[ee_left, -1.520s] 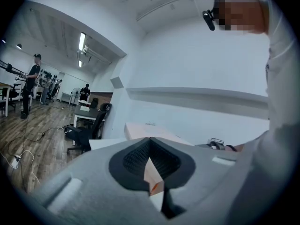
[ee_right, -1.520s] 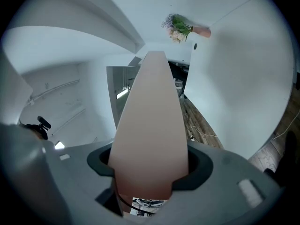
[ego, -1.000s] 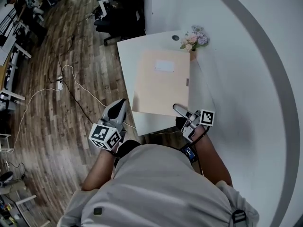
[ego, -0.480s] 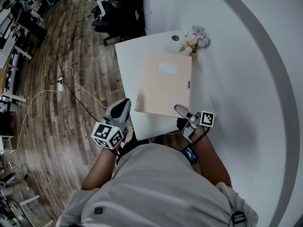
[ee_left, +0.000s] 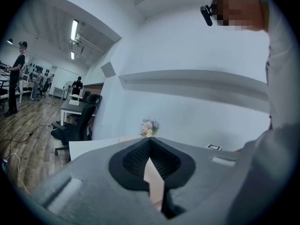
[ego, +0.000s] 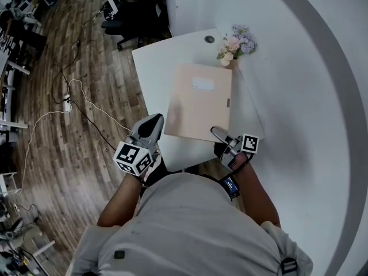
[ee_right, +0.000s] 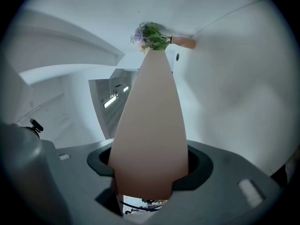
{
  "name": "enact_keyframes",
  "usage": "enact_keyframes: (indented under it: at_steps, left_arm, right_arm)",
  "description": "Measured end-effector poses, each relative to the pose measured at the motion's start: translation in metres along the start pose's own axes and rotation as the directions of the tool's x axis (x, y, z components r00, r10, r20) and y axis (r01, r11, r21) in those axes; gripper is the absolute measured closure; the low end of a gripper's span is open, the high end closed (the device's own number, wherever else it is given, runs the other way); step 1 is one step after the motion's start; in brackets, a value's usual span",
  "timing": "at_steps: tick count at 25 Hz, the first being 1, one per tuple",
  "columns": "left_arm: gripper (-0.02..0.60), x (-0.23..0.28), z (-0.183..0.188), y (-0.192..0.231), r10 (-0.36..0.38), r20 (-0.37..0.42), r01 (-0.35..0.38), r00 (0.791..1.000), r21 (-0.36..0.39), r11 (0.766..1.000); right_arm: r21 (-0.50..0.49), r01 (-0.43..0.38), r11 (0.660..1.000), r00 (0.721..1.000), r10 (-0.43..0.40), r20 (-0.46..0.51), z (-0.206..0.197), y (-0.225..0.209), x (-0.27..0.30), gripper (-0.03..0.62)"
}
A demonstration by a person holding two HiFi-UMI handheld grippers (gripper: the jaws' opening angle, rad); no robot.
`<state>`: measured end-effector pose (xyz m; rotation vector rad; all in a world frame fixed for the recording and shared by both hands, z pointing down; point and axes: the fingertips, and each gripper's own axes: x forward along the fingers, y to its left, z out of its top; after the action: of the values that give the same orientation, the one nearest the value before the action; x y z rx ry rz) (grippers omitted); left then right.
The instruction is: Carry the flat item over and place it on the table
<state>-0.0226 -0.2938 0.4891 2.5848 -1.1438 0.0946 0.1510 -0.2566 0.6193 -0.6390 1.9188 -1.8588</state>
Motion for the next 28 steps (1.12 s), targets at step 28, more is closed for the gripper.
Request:
enact_keyframes:
  at_steps: [28]
  left_arm:
    - [0.581, 0.047, -0.058, 0.055, -0.168, -0.154, 0.162, 0.974, -0.048, 0.986]
  right_arm:
    - [0.063, 0.174, 0.983, 0.980, -0.179, 0.090, 0.024, -0.105, 0.036, 0.281]
